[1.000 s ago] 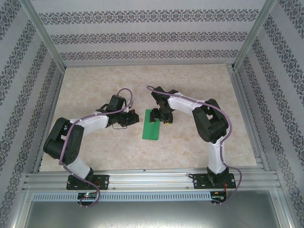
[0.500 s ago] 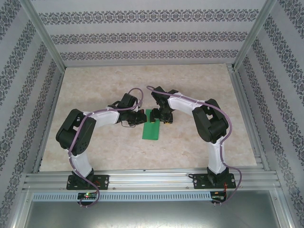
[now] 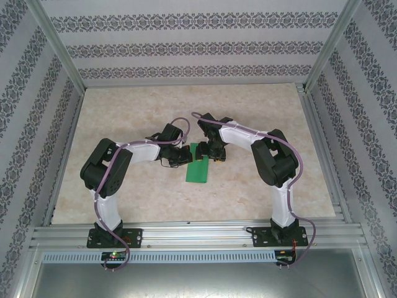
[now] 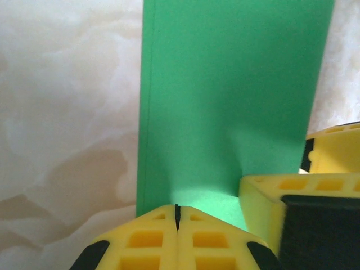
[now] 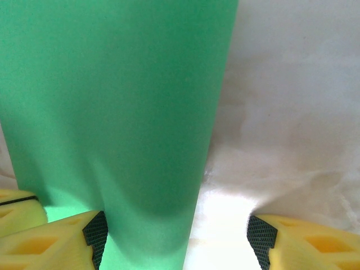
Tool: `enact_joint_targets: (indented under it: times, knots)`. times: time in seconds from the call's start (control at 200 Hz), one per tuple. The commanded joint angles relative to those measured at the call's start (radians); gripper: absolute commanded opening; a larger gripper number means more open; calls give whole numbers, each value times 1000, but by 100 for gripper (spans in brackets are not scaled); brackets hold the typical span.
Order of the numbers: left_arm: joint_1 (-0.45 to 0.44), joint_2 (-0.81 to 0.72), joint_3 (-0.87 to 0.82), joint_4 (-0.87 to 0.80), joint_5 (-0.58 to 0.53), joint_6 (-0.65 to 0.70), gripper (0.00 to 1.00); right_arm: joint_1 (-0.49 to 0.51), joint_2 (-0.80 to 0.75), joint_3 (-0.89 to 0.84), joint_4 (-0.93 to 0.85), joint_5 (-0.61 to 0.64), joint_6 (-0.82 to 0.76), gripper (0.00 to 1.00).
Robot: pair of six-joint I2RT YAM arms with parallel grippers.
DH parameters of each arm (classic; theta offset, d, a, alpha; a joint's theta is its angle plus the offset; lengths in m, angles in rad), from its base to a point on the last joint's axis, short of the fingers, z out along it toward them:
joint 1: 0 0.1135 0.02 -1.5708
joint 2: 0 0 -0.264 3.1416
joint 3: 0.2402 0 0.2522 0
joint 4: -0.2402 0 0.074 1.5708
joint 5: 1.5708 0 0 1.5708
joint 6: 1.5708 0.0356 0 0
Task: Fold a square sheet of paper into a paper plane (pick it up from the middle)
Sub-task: Hold the square sheet of paper at the center of the table.
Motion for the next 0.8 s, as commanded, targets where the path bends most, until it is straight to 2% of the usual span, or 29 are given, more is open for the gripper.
enact_joint_targets:
  times: [0.0,0.215,0.43,0.615,0.794]
  knots:
    - [-21,25,15,-33,-18,-8,0,-11,79,-58,-26,101,8,72]
    - [-21,29,-6,-70,-61,11,0,-10,61,-50,-20,95,10,74]
    - [-25,26,-32,-45,-33,4,0,-25,-6,-8,-27,96,-11,76]
    - [-30,14,-35,-43,-31,3,0,-49,-85,-29,32,39,-15,78]
    - [-32,2,-35,-35,-25,1,0,-64,-93,-76,116,-78,-2,72]
